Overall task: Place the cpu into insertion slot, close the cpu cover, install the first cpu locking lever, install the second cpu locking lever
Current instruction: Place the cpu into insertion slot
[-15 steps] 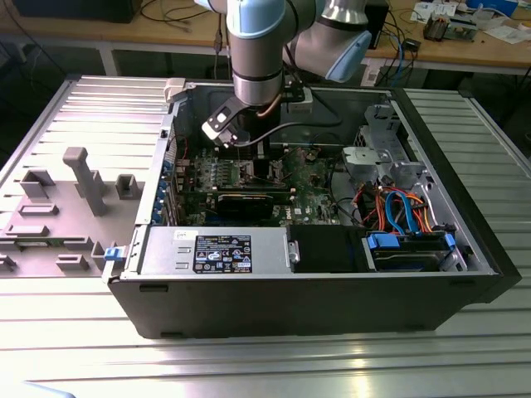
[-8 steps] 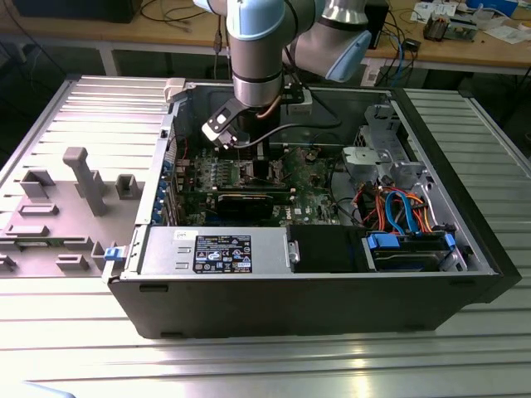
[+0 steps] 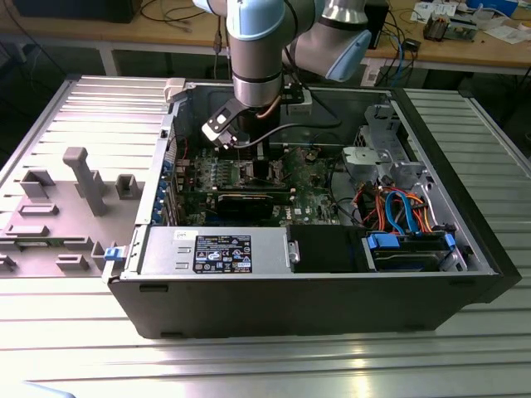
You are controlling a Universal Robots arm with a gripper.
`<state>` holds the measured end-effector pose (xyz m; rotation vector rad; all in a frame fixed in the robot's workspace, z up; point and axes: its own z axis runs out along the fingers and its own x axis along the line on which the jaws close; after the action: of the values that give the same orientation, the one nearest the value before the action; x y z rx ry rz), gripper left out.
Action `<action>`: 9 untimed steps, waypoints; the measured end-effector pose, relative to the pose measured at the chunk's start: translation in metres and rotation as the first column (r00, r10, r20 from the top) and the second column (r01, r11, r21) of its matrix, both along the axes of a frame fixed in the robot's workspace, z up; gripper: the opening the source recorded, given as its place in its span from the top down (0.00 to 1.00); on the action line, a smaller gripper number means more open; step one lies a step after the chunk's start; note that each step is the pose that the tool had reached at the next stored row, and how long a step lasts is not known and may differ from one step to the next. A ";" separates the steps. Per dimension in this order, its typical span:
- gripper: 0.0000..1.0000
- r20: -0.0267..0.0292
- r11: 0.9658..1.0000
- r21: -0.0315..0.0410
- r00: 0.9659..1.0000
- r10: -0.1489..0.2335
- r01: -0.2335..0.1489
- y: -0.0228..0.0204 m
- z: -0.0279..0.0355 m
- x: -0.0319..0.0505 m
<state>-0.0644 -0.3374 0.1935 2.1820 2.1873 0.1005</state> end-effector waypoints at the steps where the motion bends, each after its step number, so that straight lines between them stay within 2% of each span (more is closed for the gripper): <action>1: 0.45 0.000 1.000 0.000 1.000 0.000 0.000 0.0000 0.0000 0.0000; 5: 0.45 0.001 1.000 0.001 1.000 0.000 0.000 0.0002 -0.0007 0.0001; 6: 0.39 0.001 1.000 0.001 1.000 0.000 0.000 0.0002 -0.0007 0.0001; 9: 0.39 0.000 1.000 0.001 1.000 0.000 0.000 0.0002 -0.0006 0.0001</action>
<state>-0.0643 -0.3373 0.1929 2.1822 2.1873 0.1014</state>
